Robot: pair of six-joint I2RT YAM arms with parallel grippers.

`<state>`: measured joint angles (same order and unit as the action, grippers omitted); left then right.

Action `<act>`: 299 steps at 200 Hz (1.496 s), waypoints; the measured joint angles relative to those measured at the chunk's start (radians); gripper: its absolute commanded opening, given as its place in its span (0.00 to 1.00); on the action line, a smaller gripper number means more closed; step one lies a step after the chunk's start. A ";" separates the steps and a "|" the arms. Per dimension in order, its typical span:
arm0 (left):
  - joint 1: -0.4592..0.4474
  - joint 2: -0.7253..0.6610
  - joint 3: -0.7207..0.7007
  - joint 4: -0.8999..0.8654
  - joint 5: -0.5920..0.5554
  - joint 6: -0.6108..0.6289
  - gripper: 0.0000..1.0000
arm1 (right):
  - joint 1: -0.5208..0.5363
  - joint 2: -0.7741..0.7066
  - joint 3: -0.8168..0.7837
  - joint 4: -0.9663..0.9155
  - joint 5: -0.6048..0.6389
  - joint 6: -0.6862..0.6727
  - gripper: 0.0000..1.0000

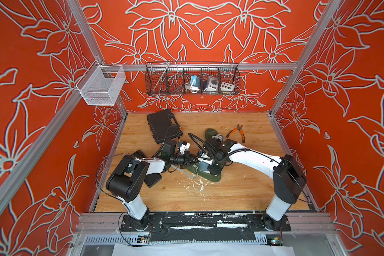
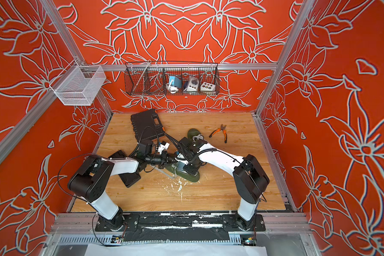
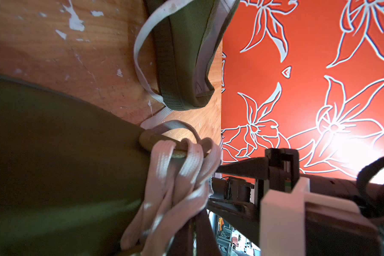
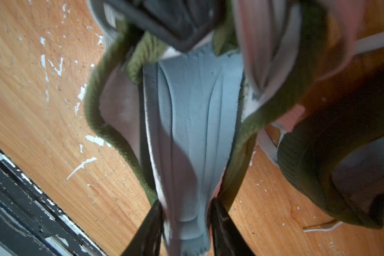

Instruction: Insert the insole into the shoe

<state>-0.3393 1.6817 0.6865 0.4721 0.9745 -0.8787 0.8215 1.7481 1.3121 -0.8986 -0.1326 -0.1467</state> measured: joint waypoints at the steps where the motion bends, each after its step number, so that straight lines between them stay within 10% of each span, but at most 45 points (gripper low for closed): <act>1: 0.000 0.000 0.000 0.000 0.000 0.000 0.00 | 0.000 0.000 0.000 0.000 0.000 0.000 0.35; 147: 0.000 0.000 0.000 -0.004 0.000 0.011 0.00 | 0.000 -0.119 -0.036 0.000 0.013 0.041 0.68; 171: 0.000 0.000 0.000 -0.008 0.000 0.014 0.00 | 0.000 -0.145 -0.038 -0.010 0.016 0.049 0.57; 213: 0.000 0.000 0.000 -0.010 0.000 0.015 0.00 | 0.000 -0.150 -0.053 0.014 -0.011 0.098 0.09; 299: 0.001 -0.008 0.000 -0.047 -0.007 0.027 0.00 | 0.000 0.013 -0.141 0.173 -0.025 0.200 0.05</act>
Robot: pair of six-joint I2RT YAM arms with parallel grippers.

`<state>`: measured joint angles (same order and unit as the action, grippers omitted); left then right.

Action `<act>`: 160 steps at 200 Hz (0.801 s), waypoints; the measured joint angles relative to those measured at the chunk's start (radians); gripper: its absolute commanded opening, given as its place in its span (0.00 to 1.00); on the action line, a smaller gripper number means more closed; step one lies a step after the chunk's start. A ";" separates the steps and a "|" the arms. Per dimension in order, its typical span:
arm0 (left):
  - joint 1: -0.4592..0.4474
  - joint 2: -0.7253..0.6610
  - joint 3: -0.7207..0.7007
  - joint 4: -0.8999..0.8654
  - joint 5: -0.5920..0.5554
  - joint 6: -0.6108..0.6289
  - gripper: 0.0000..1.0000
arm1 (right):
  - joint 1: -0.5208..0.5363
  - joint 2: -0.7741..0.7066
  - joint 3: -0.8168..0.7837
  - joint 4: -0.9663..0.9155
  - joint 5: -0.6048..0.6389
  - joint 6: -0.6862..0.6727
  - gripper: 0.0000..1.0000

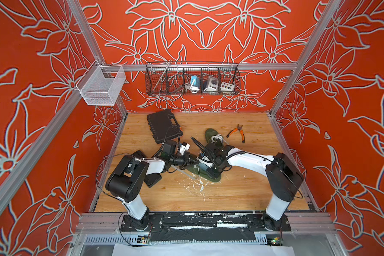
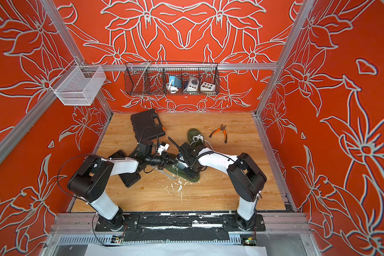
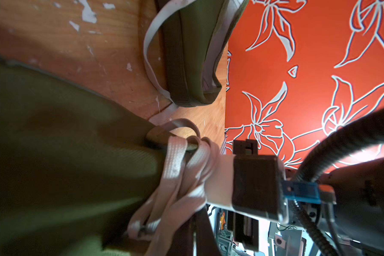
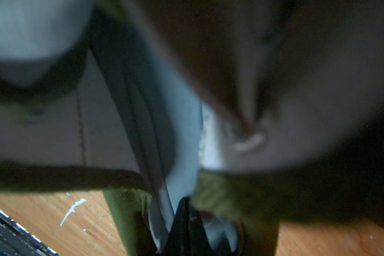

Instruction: Insert the insole into the shoe

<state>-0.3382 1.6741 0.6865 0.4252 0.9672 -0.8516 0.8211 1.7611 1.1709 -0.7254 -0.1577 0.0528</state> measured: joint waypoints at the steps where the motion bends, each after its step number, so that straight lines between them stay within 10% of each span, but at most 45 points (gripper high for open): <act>1: 0.000 0.000 0.000 0.000 0.000 0.000 0.00 | 0.000 0.000 0.000 0.000 0.000 0.000 0.05; 160: 0.000 -0.002 0.008 -0.022 0.001 0.016 0.00 | 0.016 -0.108 -0.086 0.041 0.004 0.054 0.15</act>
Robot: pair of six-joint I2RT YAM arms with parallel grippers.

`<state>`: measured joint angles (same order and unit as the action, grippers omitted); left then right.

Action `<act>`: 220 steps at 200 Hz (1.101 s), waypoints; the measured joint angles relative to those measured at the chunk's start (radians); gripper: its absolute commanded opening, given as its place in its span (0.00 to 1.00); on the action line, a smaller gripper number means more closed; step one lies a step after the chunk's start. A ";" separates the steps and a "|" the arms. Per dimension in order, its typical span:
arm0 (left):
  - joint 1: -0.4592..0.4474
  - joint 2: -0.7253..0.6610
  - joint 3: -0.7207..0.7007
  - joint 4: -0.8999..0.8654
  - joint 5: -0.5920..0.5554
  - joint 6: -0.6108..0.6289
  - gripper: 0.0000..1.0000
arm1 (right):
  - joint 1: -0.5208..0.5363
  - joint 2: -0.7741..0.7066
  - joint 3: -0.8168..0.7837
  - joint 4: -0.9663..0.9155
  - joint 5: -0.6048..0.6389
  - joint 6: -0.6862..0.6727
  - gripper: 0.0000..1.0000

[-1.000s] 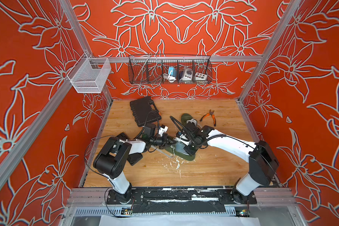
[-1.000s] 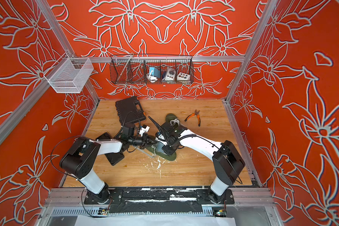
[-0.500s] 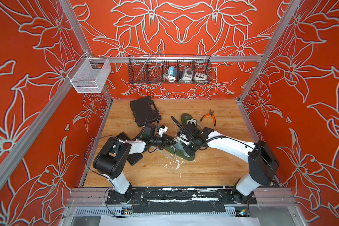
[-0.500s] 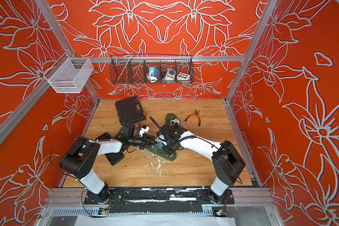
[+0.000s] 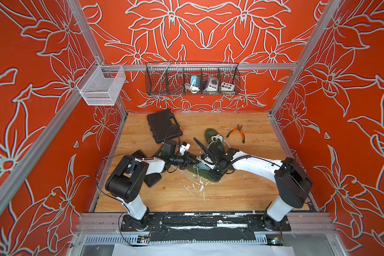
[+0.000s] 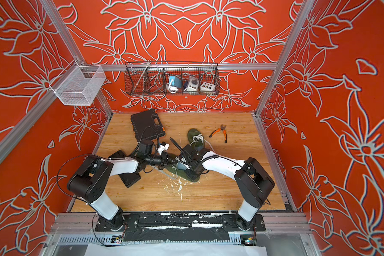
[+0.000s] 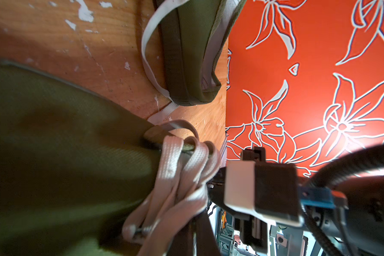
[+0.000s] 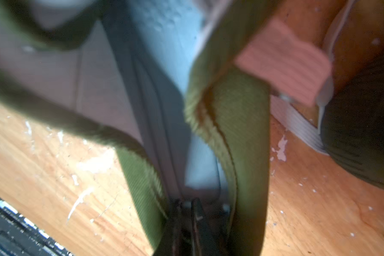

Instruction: Insert the insole into the shoe

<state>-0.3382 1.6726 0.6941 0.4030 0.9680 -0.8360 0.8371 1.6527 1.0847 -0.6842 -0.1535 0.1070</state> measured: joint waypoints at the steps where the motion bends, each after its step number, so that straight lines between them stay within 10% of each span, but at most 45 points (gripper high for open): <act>1: 0.000 0.000 0.000 0.000 0.000 0.000 0.00 | 0.000 -0.001 0.000 0.001 -0.001 0.000 0.15; 127: 0.000 0.000 0.006 -0.021 -0.002 0.010 0.00 | 0.002 -0.011 0.006 0.043 0.049 -0.018 0.26; 220: 0.001 -0.074 0.095 -0.145 -0.021 0.058 0.31 | 0.013 -0.088 0.126 -0.095 0.125 -0.030 0.48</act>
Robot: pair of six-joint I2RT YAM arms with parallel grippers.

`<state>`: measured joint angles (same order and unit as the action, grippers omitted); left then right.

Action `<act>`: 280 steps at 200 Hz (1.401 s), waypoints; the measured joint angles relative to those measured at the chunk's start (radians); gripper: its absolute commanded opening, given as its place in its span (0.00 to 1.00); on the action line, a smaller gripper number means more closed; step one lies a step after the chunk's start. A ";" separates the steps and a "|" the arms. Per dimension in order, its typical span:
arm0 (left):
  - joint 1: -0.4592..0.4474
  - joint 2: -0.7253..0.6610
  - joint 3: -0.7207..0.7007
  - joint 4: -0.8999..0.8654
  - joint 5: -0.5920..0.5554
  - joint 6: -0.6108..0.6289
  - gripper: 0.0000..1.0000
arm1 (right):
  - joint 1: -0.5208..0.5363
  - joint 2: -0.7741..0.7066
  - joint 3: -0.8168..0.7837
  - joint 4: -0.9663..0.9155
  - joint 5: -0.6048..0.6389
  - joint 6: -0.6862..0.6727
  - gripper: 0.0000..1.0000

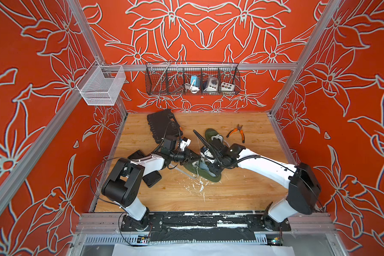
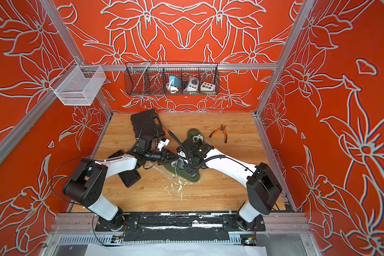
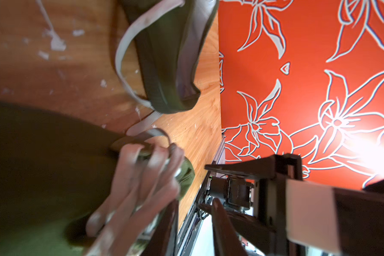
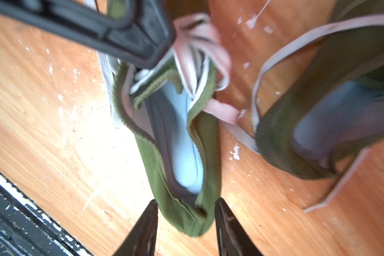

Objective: Insert the insole into the shoe
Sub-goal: Insert the insole into the shoe, then adjust the shoe at the center of the board.

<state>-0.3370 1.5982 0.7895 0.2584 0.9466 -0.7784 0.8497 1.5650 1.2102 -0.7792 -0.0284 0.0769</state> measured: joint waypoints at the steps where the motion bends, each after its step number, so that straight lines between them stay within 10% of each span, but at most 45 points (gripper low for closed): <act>1: 0.000 -0.002 0.002 -0.003 -0.002 0.001 0.31 | 0.000 0.000 0.002 -0.002 0.003 -0.001 0.48; 37: 0.004 -0.040 0.034 -0.112 -0.051 0.063 0.32 | 0.000 0.061 0.034 -0.014 0.038 -0.023 0.48; 93: 0.010 -0.088 0.058 -0.270 -0.143 0.156 0.00 | -0.002 0.122 0.119 -0.032 0.055 -0.039 0.48; 233: -0.152 0.097 0.180 -0.386 -0.327 0.265 0.00 | -0.184 -0.089 -0.017 -0.048 0.053 -0.041 0.49; 280: -0.180 0.170 0.201 -0.449 -0.357 0.304 0.25 | -0.184 -0.088 -0.017 -0.044 0.022 -0.055 0.57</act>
<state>-0.5171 1.7679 0.9909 -0.1905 0.5900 -0.4747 0.6659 1.4773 1.1934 -0.8234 -0.0067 0.0216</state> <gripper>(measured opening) 0.208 0.544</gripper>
